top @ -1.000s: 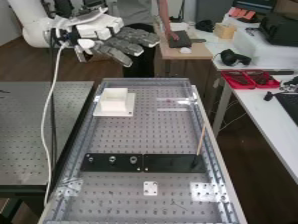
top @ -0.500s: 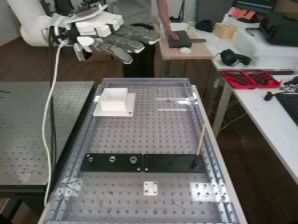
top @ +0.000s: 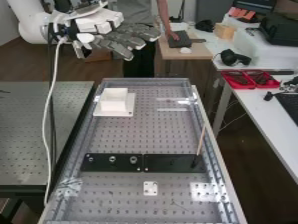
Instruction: Grab the pcb board and place it in the clear container
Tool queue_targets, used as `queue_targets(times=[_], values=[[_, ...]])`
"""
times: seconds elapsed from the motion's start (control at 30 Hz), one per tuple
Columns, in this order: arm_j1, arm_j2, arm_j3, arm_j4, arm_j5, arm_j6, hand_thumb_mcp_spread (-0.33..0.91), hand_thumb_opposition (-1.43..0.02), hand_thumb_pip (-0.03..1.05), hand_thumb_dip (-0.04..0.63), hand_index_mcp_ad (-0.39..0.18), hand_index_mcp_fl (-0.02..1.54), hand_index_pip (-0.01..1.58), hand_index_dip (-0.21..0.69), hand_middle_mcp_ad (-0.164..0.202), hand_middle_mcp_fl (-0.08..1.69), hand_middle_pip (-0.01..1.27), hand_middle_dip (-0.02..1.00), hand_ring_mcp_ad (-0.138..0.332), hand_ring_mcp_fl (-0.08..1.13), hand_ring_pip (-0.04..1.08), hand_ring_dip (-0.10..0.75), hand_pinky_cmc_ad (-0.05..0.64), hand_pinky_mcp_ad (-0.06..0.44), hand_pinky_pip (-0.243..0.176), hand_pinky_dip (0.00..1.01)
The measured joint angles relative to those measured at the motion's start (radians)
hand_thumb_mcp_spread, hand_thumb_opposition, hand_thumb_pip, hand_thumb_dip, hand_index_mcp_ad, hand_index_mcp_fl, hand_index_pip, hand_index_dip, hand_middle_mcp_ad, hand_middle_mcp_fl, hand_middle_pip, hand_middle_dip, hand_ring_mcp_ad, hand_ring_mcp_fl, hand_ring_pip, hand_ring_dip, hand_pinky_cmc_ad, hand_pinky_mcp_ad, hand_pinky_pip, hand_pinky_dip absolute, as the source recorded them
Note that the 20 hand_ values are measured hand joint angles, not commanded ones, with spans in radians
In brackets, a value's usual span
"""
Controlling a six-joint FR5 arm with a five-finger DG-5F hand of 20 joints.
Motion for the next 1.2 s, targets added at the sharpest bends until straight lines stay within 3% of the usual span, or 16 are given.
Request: queue_targets(times=[1.2], values=[[0.005,-0.005,0.018,-0.023,-0.001,0.003,0.33,-0.76,0.58,0.192,-0.072,0.19,0.14,0.159,0.072,0.02,0.13,0.12,0.243,0.01,0.08,0.019,0.326,0.194,-0.124,0.59]])
